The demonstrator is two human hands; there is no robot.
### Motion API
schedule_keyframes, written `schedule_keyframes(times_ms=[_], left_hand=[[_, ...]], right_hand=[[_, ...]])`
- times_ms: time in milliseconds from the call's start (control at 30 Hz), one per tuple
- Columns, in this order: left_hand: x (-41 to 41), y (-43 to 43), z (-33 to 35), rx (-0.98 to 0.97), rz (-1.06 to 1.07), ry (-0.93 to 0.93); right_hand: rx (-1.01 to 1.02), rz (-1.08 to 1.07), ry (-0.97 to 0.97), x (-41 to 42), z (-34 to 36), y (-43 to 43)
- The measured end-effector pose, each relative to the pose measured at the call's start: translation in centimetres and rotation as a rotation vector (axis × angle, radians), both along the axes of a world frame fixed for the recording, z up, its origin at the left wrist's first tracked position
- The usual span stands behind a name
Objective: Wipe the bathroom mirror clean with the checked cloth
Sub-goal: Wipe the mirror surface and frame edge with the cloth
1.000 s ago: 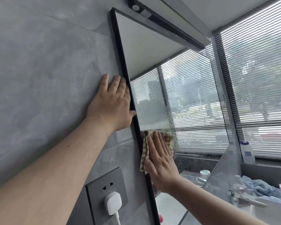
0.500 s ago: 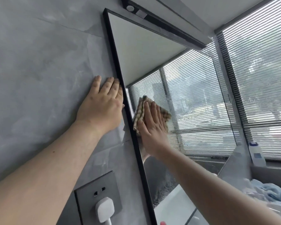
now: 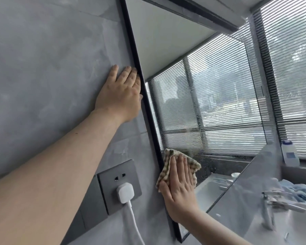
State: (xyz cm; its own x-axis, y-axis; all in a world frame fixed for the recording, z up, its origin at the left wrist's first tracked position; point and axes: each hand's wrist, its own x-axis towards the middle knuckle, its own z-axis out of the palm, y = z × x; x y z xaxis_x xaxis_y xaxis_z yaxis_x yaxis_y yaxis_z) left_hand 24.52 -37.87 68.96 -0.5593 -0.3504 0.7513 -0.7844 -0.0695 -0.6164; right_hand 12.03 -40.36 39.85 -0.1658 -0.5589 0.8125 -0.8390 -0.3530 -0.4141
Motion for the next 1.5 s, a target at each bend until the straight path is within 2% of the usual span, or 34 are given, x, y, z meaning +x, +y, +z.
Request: schedule_keyframes(times_ms=[167, 267, 533, 667, 867, 967, 1200, 1500], left_hand=[[0.2, -0.2, 0.2, 0.005, -0.03, 0.006], [0.1, -0.1, -0.3, -0.001, -0.003, 0.014], [0.3, 0.5, -5.6, 0.063, 0.061, -0.038], [0.4, 0.4, -6.5, 0.074, 0.083, -0.063], [0.0, 0.4, -8.1, 0.092, 0.061, 0.004], [-0.3, 0.3, -8.9, 0.106, 0.076, 0.038], [-0.2, 0.2, -9.5, 0.096, 0.048, 0.054], [-0.1, 0.0, -9.9, 0.069, 0.056, 0.052]], right_hand=[[-0.041, 0.007, -0.032, -0.1, 6.6, 0.2], [-0.05, 0.011, -0.07, 0.3, 8.3, 0.2], [-0.049, 0.023, 0.015, 0.1, 5.4, 0.4], [-0.078, -0.007, 0.047, 0.0, 0.8, 0.0], [-0.135, 0.014, 0.188, -0.8, -5.5, 0.4], [-0.133, 0.034, 0.176, -1.2, -4.3, 0.1], [-0.133, 0.04, 0.174, -1.9, 5.6, -0.4], [-0.106, 0.037, 0.083, -0.9, -0.4, -0.2]])
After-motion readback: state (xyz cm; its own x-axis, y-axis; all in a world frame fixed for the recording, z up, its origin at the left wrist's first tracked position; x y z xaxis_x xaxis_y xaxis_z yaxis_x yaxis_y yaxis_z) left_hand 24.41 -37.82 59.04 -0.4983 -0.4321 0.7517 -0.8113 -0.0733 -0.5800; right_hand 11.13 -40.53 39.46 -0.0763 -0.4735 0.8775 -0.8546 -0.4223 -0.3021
